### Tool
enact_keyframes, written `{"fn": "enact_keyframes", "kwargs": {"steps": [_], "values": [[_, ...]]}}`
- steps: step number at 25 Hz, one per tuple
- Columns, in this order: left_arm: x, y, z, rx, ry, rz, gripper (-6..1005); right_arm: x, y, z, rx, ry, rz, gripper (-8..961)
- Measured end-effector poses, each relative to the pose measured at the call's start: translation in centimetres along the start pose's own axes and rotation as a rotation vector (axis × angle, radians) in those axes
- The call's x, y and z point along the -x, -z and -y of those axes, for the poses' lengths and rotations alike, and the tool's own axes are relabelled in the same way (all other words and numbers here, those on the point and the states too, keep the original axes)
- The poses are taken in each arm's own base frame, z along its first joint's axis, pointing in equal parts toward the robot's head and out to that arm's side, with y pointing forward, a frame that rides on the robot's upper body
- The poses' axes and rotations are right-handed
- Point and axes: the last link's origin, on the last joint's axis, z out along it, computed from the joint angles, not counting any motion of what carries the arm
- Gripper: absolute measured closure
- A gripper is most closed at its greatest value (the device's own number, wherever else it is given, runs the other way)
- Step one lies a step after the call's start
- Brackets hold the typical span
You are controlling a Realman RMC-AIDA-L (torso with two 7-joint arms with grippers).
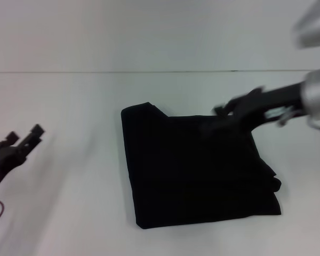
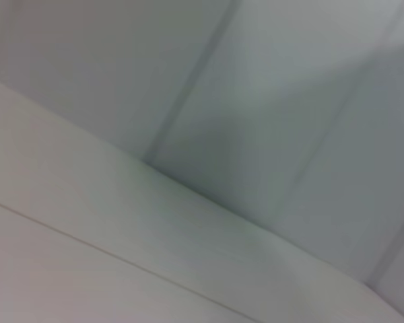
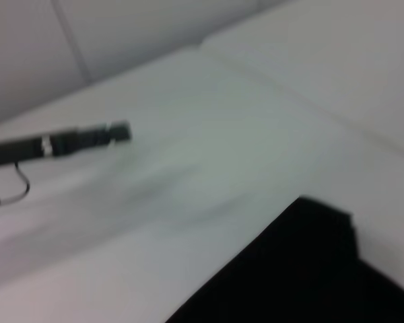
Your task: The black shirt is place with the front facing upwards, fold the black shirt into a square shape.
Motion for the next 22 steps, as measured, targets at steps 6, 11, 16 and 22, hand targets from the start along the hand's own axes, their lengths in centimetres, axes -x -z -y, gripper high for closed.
{"fn": "enact_keyframes", "kwargs": {"steps": [6, 11, 16, 22], "values": [[0.2, 0.6, 0.6, -0.067, -0.033, -0.056, 108, 1.2, -5.2, -1.8, 0.015, 0.051, -0.205, 446], [0.0, -0.5, -0.1, -0.051, -0.087, -0.069, 108, 1.9, -8.2, -2.9, 0.012, 0.091, -0.303, 444], [0.3, -1.8, -0.8, -0.044, -0.121, -0.062, 108, 2.5, -10.2, -4.5, 0.012, 0.168, -0.325, 443], [0.8, -2.6, -0.9, -0.061, -0.125, -0.034, 108, 2.2, -12.1, -6.1, 0.033, 0.227, -0.368, 444]]}}
